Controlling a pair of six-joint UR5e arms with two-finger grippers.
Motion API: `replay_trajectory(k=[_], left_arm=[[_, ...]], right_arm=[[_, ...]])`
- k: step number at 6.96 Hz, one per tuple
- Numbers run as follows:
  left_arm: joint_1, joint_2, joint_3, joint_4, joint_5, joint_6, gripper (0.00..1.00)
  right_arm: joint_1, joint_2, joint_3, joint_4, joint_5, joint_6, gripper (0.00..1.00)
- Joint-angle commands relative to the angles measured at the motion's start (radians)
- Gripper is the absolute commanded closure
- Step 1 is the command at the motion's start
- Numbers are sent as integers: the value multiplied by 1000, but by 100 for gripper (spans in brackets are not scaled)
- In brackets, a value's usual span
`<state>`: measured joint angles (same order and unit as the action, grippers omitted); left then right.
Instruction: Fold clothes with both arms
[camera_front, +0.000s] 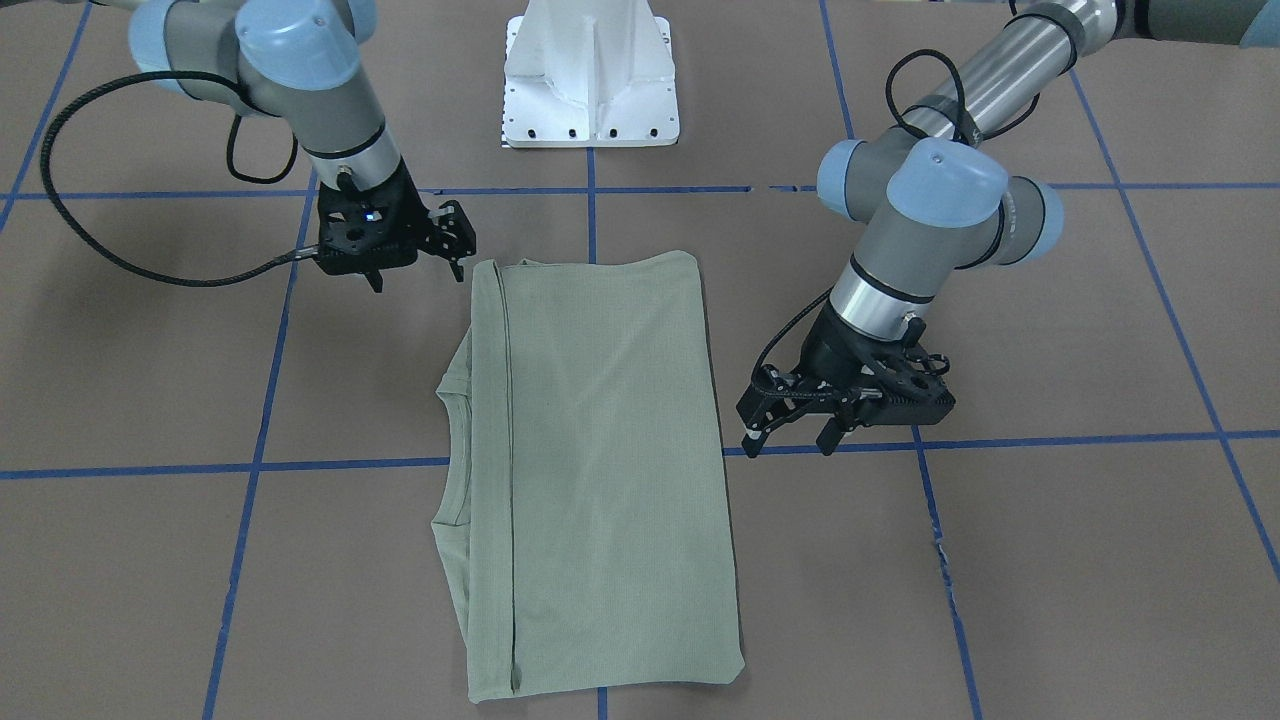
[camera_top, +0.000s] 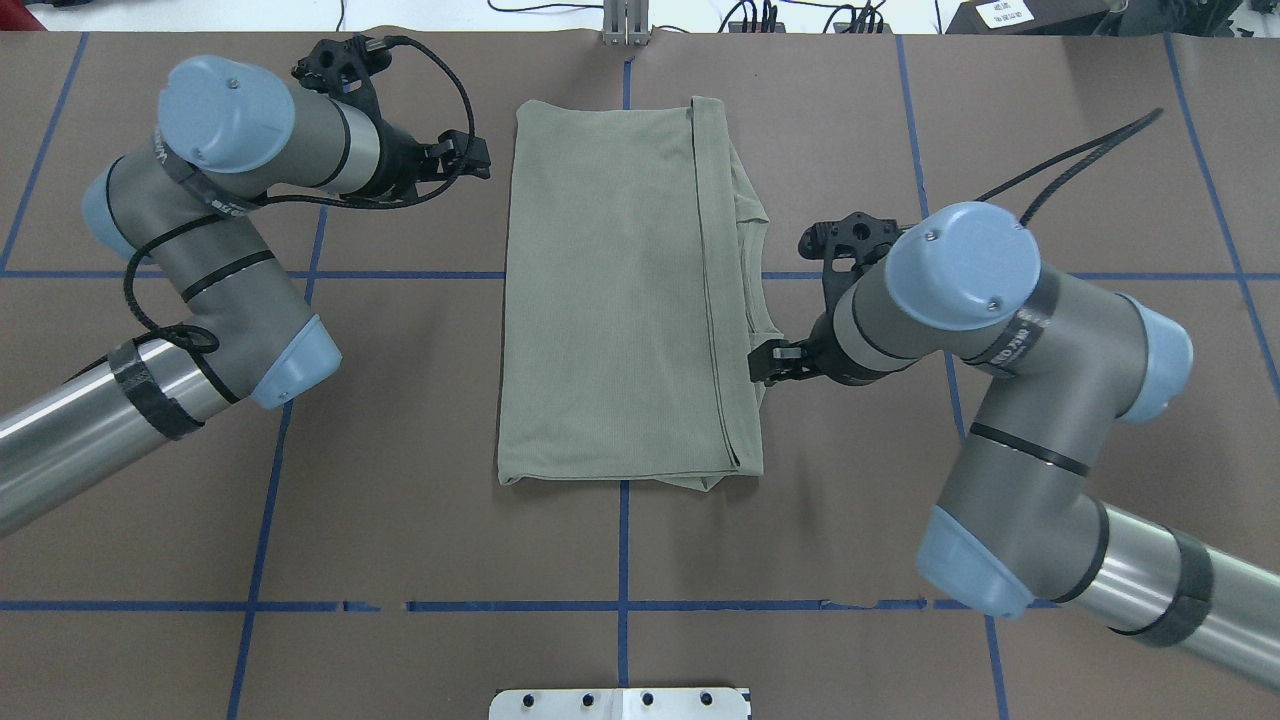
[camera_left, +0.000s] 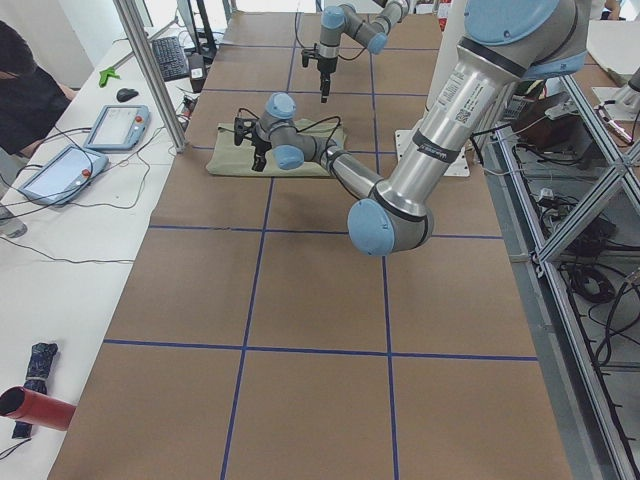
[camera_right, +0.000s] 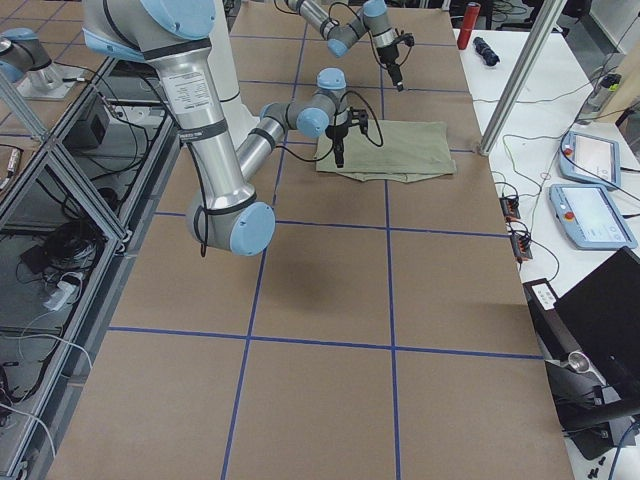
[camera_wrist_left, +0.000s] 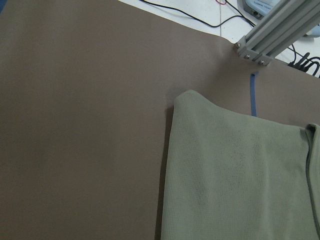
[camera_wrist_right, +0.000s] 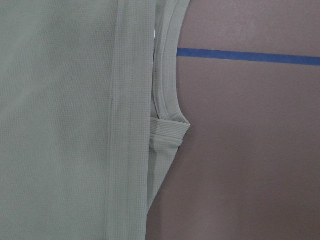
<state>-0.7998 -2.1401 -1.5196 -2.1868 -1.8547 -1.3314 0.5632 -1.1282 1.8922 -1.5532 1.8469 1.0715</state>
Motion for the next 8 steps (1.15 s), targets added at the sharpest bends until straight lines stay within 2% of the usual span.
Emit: replay_trajectory(k=[1,2,4,8], left_arm=[[7,55,-151,111,-17,3,0],[8,57,-149,111,-17,3,0],[11,57,-148,111,-17,1,0],[17,55,-137,105,-17,1,0]], right_arm=[[-74,131,-146,-36,-108,-44,0],[-85,160,-194,-36,-127,-48,0],[-95,162,-217,-38,-121,-103,0],[-120,166,-215,-182,-112,-174,0]])
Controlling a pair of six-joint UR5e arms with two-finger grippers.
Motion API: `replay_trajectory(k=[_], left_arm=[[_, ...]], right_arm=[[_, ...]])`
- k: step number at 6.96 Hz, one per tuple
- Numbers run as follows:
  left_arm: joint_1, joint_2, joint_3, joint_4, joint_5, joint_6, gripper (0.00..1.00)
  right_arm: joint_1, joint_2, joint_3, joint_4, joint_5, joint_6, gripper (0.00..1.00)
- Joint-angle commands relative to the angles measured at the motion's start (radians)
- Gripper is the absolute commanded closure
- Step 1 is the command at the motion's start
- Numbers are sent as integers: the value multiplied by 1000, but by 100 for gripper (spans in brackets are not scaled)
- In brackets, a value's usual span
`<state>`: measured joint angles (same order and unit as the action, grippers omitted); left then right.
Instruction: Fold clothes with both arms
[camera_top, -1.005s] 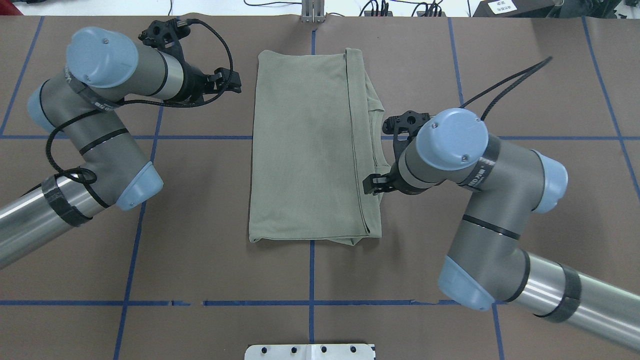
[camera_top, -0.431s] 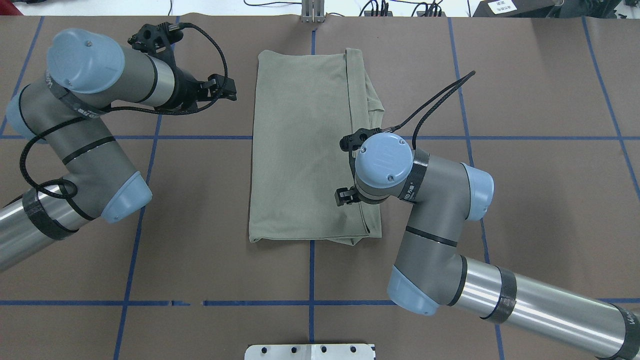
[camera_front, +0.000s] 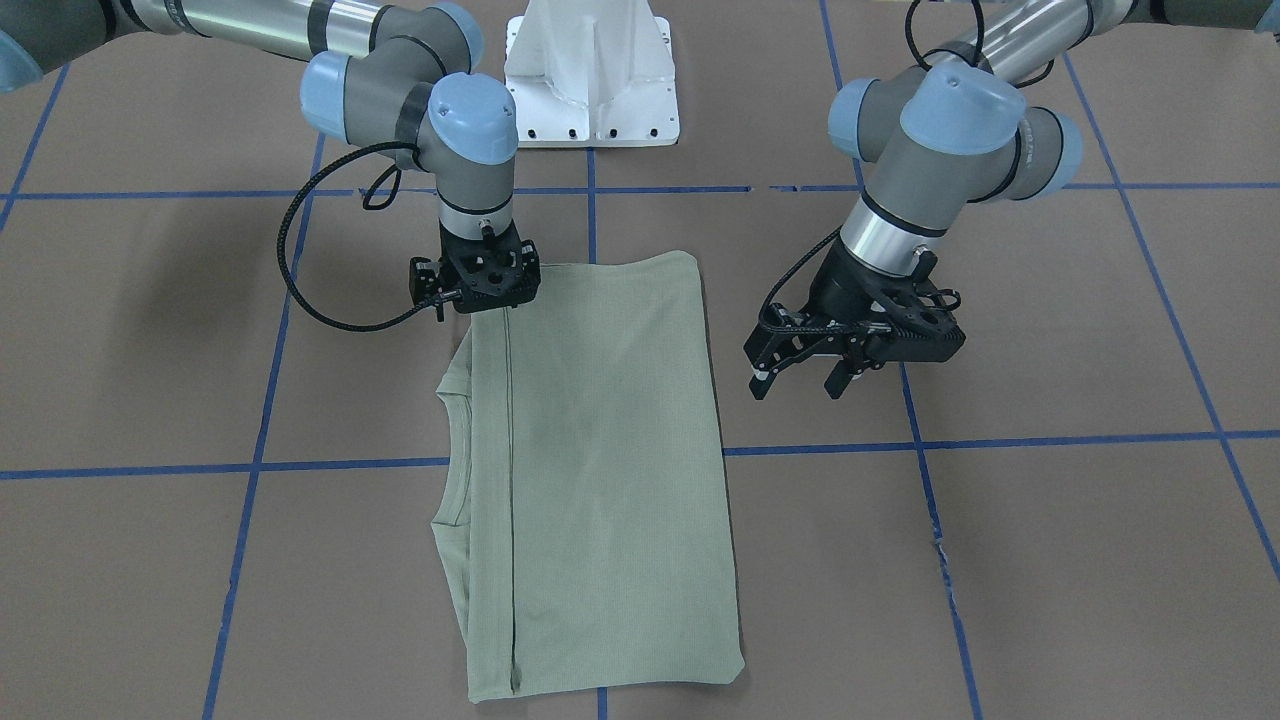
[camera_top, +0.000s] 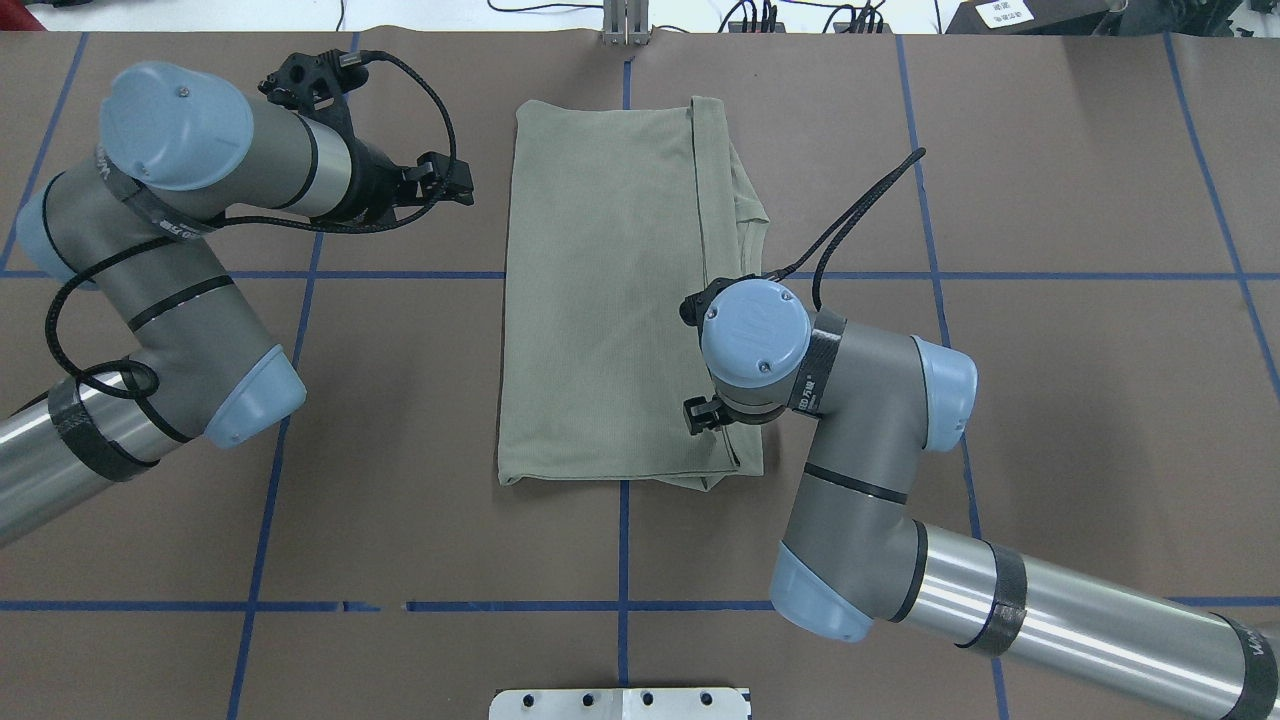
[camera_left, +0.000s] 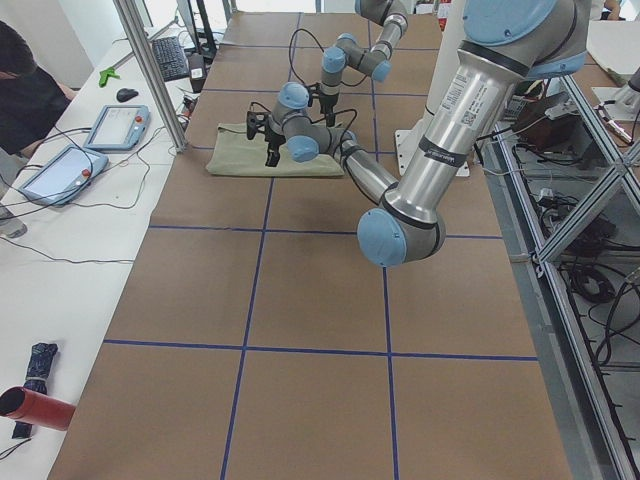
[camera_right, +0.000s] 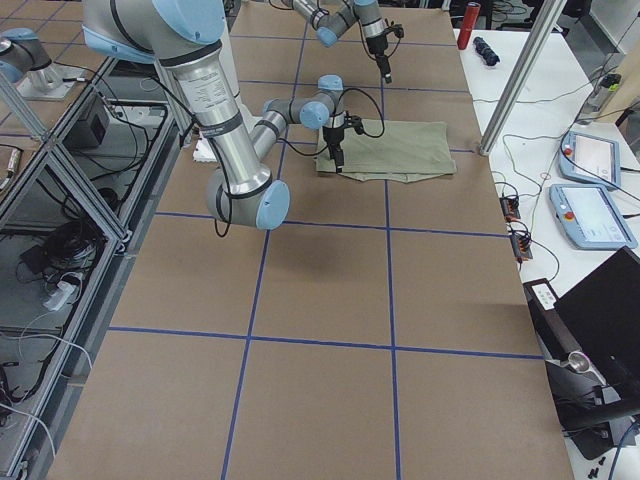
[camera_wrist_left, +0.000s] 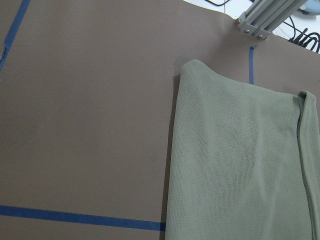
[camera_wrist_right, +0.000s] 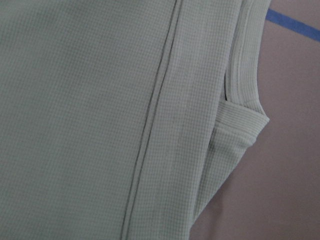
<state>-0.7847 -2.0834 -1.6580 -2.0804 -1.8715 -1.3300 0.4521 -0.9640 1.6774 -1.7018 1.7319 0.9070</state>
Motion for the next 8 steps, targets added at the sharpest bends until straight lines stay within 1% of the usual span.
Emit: replay_trajectory(k=[1,8], left_arm=[[2,-1,1,-3,0,-2,0],[7,-12,-9,2,-2,-9,0]], right_arm=[[-10,4,-2,-33,3,-19,0],[-15,7,-13,-27,18,-20,0]])
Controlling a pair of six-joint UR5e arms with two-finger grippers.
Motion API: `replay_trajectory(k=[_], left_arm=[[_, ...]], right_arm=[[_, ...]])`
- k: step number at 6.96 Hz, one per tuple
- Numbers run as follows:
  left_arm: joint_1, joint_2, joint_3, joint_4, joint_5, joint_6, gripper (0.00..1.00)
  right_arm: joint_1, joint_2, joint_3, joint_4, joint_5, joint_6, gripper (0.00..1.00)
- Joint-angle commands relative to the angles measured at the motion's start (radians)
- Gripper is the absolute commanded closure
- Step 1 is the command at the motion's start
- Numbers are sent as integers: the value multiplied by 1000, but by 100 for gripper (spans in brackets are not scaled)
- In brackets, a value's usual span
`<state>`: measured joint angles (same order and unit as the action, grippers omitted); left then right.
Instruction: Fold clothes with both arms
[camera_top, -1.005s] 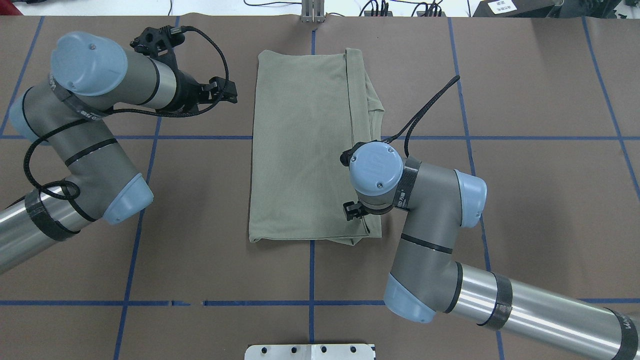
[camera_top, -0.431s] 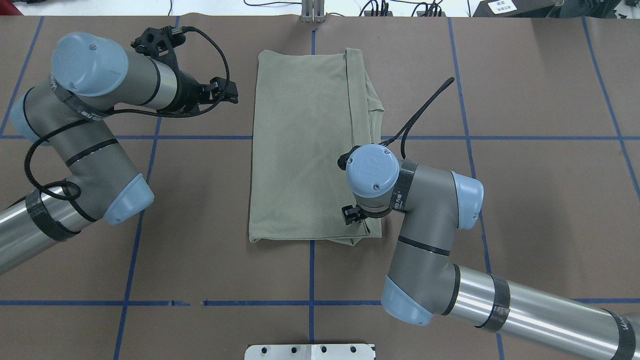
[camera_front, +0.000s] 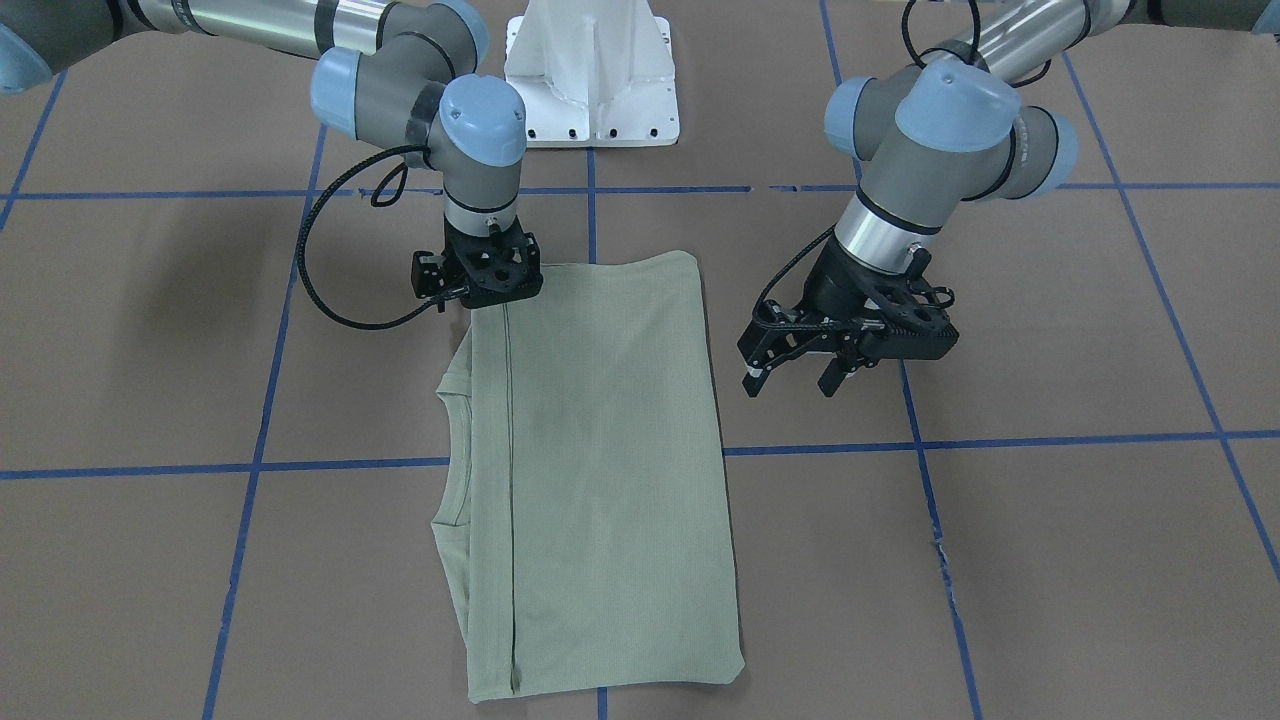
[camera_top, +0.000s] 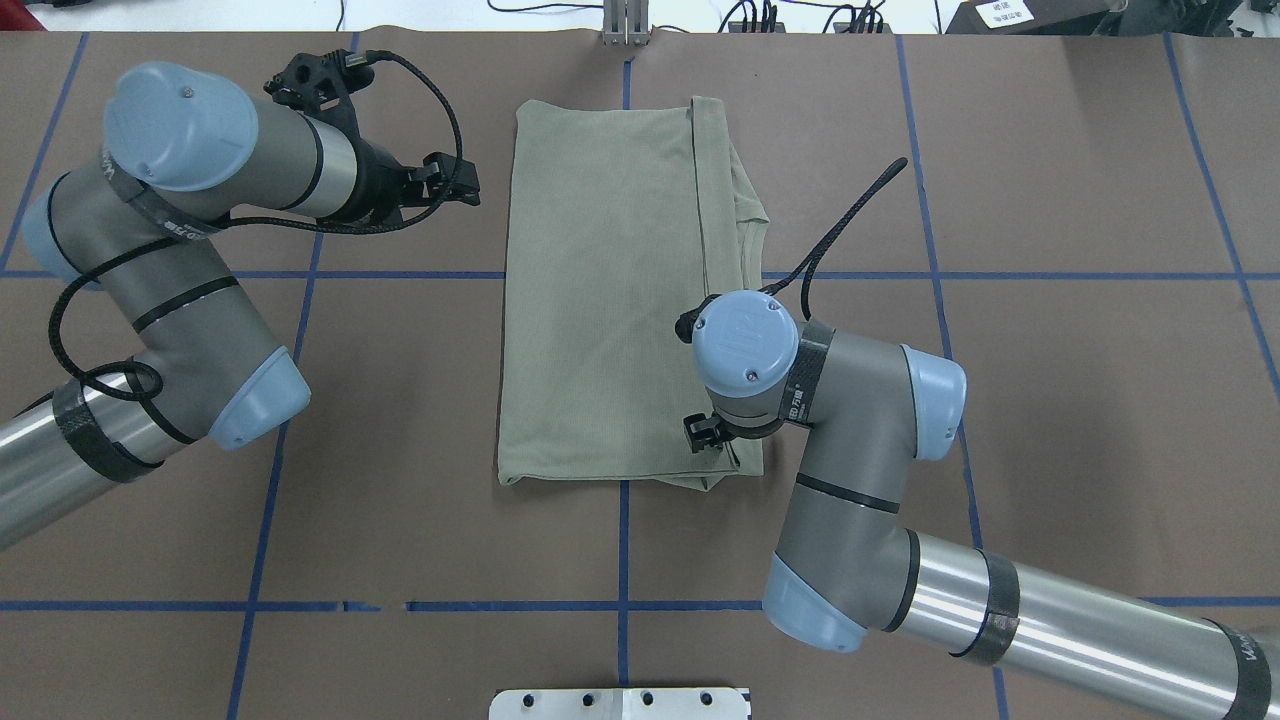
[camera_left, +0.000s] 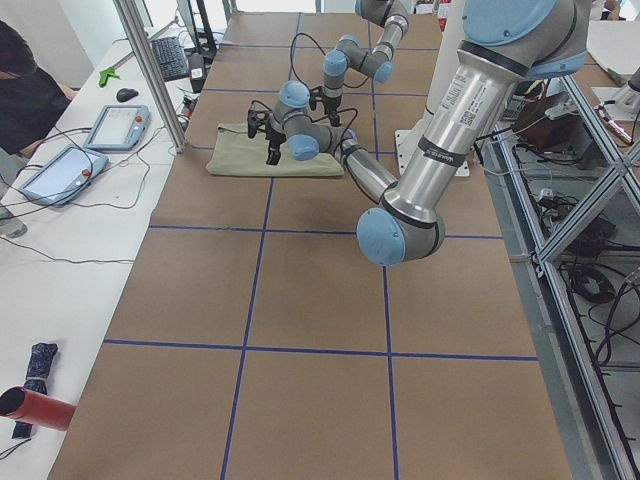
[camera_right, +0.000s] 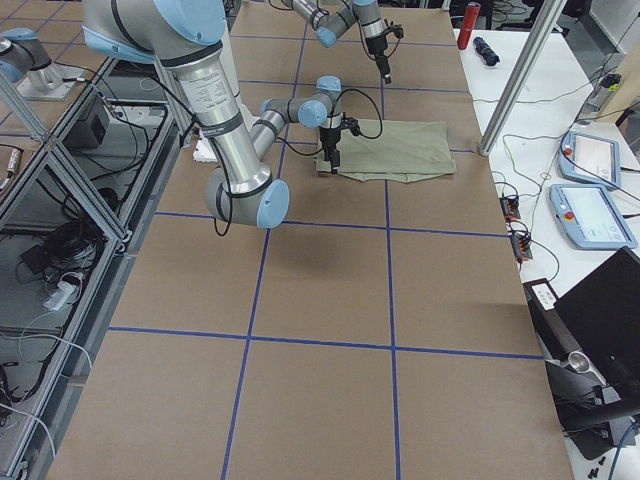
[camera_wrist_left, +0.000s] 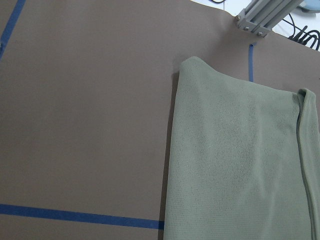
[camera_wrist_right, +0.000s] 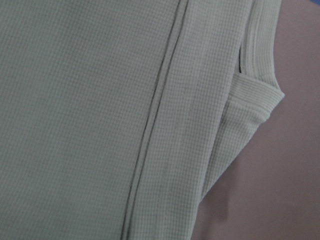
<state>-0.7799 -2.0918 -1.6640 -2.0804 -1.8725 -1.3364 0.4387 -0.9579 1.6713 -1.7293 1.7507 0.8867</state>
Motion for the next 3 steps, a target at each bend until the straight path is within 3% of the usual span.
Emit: replay_trajectory(k=[1,3], left_arm=[[2,-4,-6,2,0,-4,0],[4,-5,-6,2,-2,-4,0]], right_arm=[[-5,1,-13,1,0,0,0],[-2,-8,-13,-1,0,-8,0]])
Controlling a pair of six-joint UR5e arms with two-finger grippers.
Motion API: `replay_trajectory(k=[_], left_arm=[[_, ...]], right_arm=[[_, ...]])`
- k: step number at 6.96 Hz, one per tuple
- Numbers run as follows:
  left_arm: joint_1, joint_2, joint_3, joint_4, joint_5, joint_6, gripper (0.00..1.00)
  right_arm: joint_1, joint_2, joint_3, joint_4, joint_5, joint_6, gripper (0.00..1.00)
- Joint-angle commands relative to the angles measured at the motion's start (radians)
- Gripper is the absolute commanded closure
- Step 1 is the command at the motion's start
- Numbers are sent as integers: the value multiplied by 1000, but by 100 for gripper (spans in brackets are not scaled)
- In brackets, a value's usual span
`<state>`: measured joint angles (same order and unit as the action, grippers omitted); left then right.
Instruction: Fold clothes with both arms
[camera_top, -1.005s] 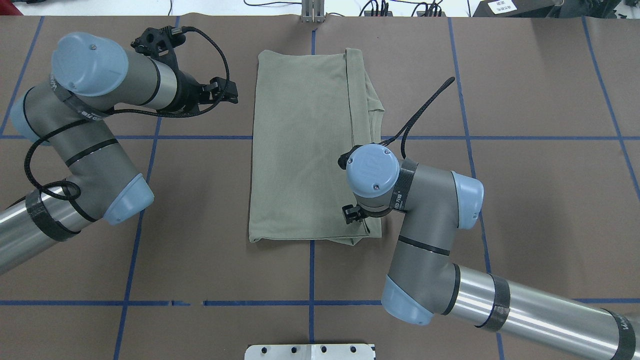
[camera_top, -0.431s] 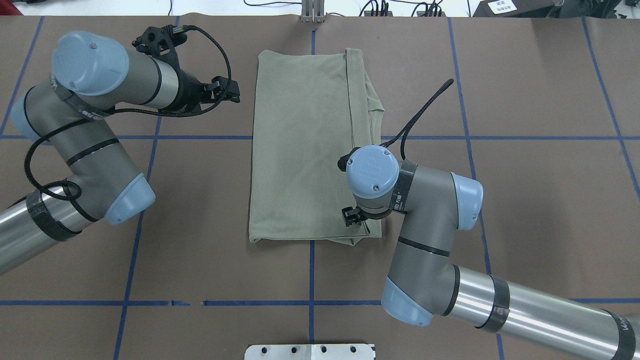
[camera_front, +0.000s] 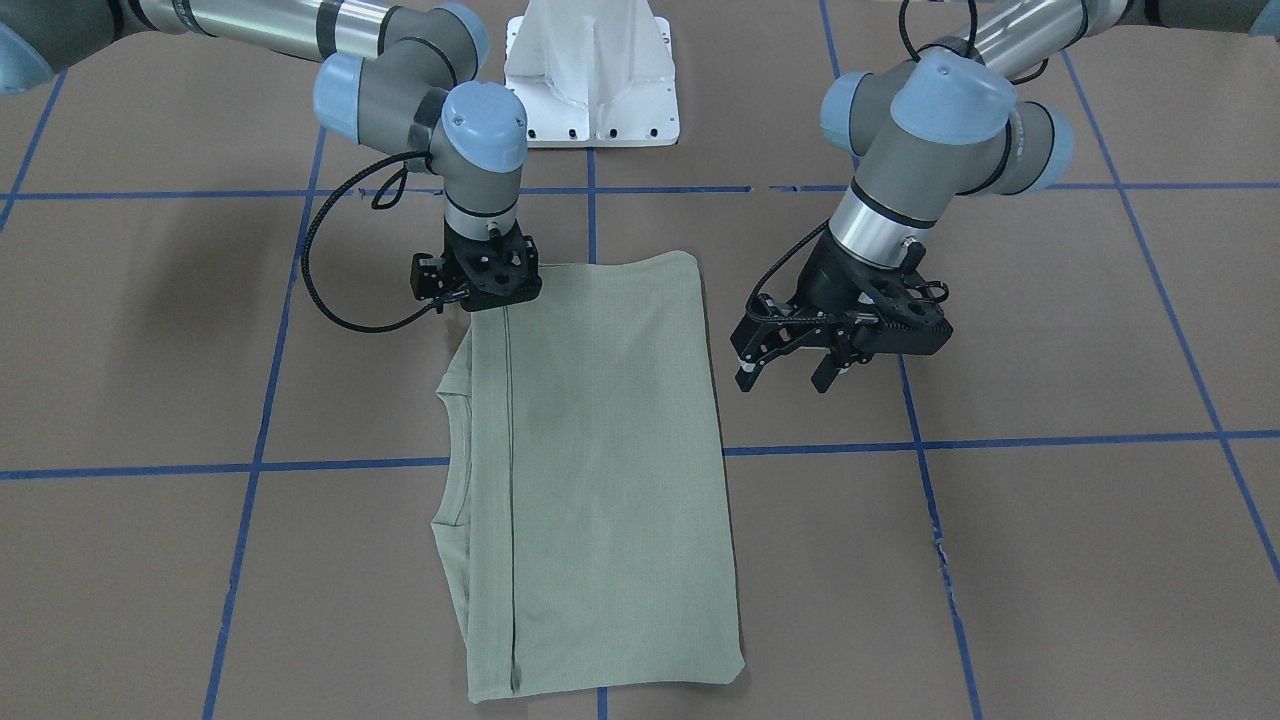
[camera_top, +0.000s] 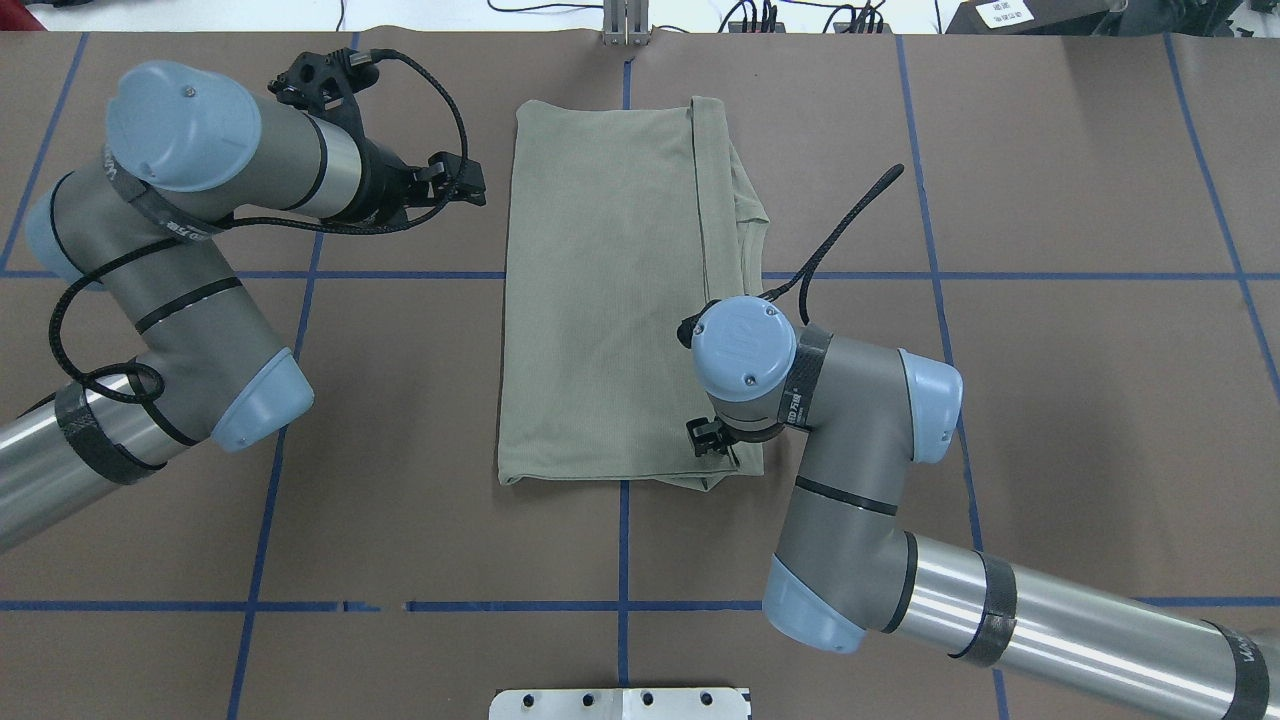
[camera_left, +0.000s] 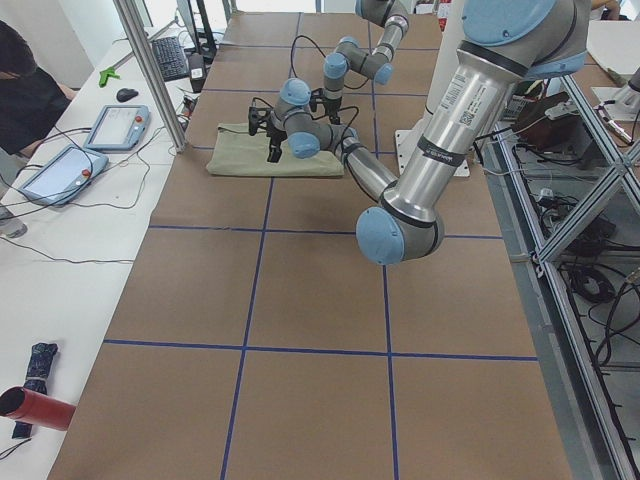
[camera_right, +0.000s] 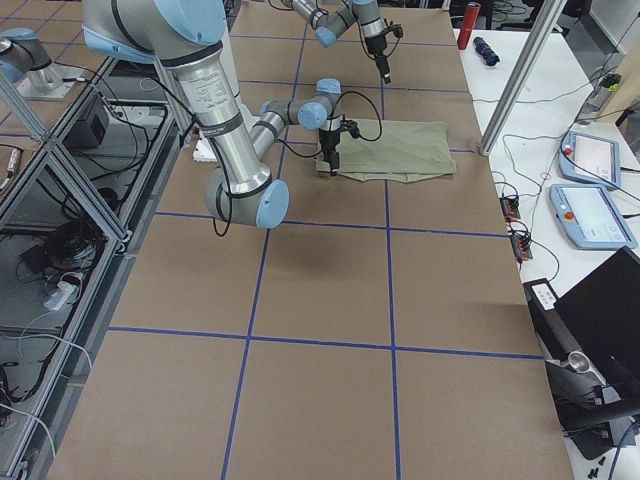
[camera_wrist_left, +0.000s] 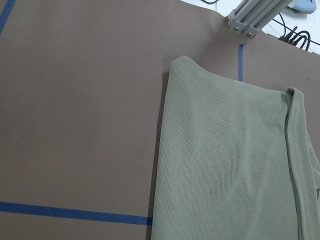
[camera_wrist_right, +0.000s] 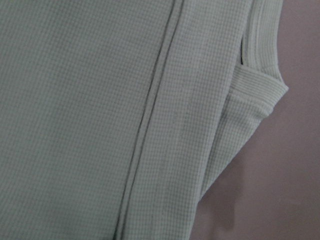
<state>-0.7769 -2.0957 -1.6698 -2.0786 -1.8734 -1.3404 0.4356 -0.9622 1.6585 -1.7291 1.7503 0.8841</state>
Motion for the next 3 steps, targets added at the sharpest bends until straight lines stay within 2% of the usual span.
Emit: replay_trajectory(k=[1,3], left_arm=[[1,0,1,0,-4,0,0],[8,-1,1,0,-4,-2,0]], right_arm=[[9,-6,0,-3,0,-16,0],[31,-16,4,-3,20,-24,0]])
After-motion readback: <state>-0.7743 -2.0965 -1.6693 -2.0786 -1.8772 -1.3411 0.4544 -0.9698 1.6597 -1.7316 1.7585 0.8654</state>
